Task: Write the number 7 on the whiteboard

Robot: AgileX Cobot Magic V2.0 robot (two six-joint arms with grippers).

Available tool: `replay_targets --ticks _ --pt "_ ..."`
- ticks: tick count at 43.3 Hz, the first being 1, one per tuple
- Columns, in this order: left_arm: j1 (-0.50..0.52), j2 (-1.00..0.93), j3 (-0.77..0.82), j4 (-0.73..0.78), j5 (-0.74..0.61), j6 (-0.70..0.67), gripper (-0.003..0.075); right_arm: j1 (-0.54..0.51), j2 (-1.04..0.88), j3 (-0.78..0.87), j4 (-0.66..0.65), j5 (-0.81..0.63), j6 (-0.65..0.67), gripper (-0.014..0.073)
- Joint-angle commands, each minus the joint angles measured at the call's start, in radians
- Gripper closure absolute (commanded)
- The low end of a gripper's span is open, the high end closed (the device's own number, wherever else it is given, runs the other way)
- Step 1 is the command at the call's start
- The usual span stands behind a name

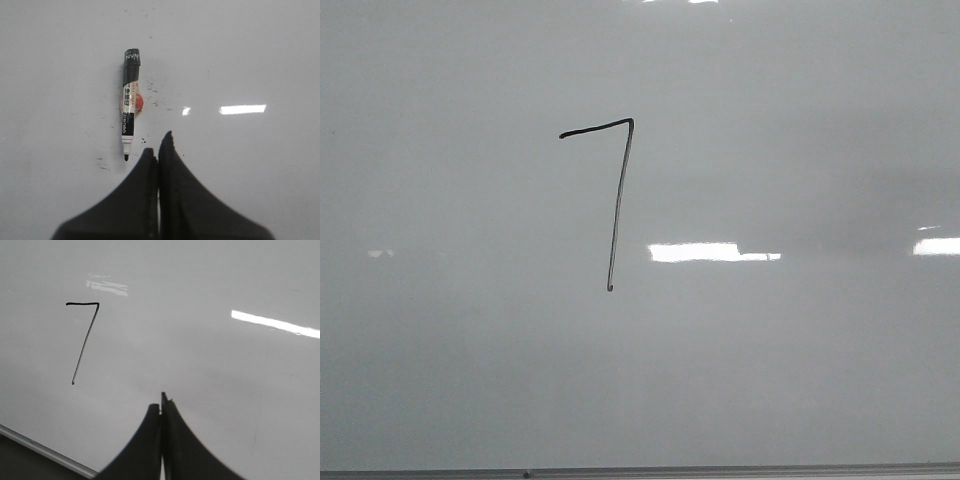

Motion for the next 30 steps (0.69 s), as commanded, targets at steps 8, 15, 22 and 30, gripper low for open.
replay_targets --ticks 8,15,22,30 --pt "0.002 -0.014 0.003 -0.005 -0.091 -0.01 0.0741 -0.008 0.005 -0.029 0.025 -0.048 0.0 0.0662" --pt "0.002 -0.014 0.003 -0.005 -0.091 -0.01 0.0741 -0.008 0.002 -0.016 -0.016 -0.074 0.003 0.0662" --pt "0.002 -0.014 0.003 -0.005 -0.091 -0.01 0.0741 -0.01 -0.051 0.023 -0.203 -0.155 0.231 0.0662" --pt "0.002 -0.014 0.003 -0.005 -0.091 -0.01 0.0741 -0.011 -0.17 0.141 -0.515 -0.306 0.605 0.0662"
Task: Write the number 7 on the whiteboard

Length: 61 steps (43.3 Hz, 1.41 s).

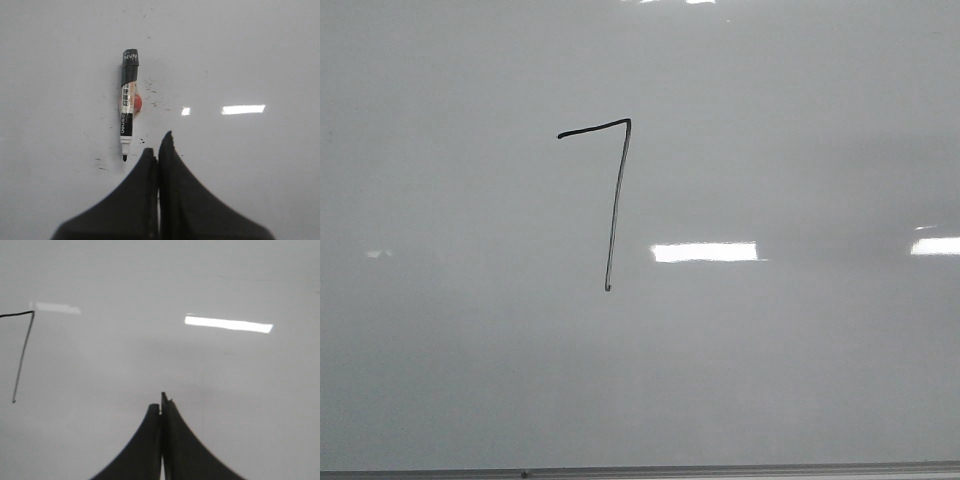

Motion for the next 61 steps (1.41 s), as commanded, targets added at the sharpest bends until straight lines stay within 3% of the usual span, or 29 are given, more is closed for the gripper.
replay_targets --ticks 1,7,19,26,61 --pt "0.002 -0.014 0.003 -0.005 -0.091 -0.01 0.0741 -0.008 -0.052 0.036 -0.169 -0.163 0.19 0.0662" --pt "0.002 -0.014 0.003 -0.005 -0.091 -0.01 0.0741 -0.008 -0.14 0.153 -0.278 -0.244 0.303 0.0662" --pt "0.002 -0.014 0.003 -0.005 -0.091 -0.01 0.0741 -0.008 -0.286 0.32 -0.275 -0.249 0.303 0.0662" --pt "0.002 -0.014 0.003 -0.005 -0.091 -0.01 0.0741 -0.018 -0.317 0.321 -0.27 -0.194 0.303 0.0662" --pt "0.002 -0.014 0.003 -0.005 -0.091 -0.01 0.0741 -0.018 -0.316 0.321 -0.27 -0.193 0.303 0.0662"
